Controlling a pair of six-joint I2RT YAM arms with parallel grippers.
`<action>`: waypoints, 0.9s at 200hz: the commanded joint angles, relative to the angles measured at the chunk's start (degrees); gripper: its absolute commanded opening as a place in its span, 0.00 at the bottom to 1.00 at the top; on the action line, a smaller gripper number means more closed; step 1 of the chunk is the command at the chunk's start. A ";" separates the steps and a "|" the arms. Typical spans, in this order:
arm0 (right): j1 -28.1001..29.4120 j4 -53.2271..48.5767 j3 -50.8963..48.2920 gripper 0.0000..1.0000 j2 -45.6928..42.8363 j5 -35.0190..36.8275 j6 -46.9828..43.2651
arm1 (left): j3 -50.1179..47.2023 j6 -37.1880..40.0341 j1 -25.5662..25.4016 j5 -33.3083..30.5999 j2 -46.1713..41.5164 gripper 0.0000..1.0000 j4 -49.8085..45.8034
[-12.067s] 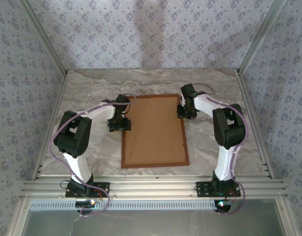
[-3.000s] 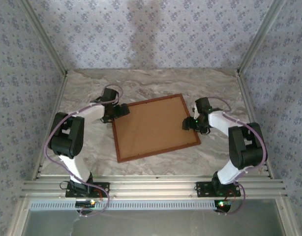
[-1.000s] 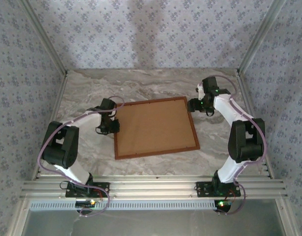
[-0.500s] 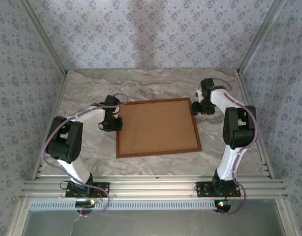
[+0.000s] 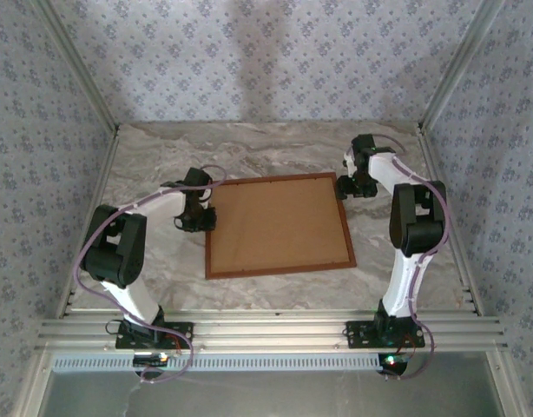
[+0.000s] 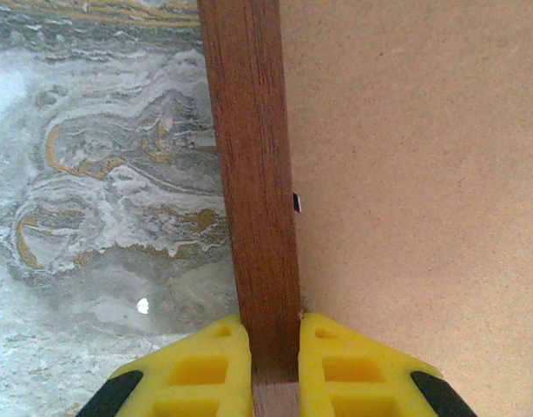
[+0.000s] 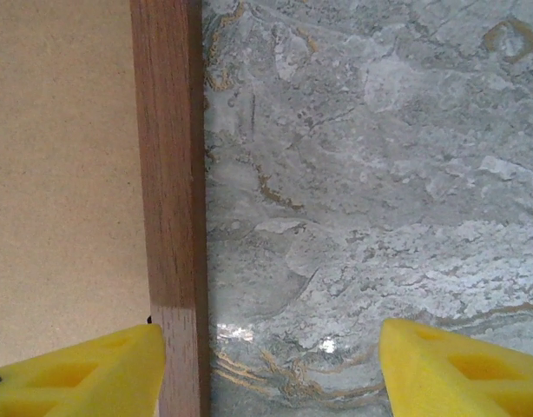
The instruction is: Put the photo into the frame
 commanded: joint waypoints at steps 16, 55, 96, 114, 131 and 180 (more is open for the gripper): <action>0.73 -2.54 2.02 0.68 2.60 1.57 -1.21 | -0.70 2.04 -1.02 -1.26 2.67 0.15 -2.52; 1.66 -2.63 1.31 0.68 3.55 2.15 -1.23 | -0.67 2.08 -1.01 -1.26 2.67 0.15 -2.50; 3.31 -3.21 1.99 0.68 6.14 4.00 -1.47 | -0.58 2.08 -1.02 -1.18 2.93 0.15 -2.49; 5.06 -4.16 2.68 0.68 7.61 4.63 -1.56 | -0.57 2.08 -1.10 -1.09 3.02 0.15 -2.43; 6.65 -5.69 4.30 0.68 9.39 4.58 -1.56 | -0.49 2.17 -1.24 -1.00 3.10 0.15 -2.36; 10.02 -10.26 9.21 0.70 13.56 5.54 -0.95 | -0.57 2.11 -1.63 -0.83 2.93 0.15 -2.20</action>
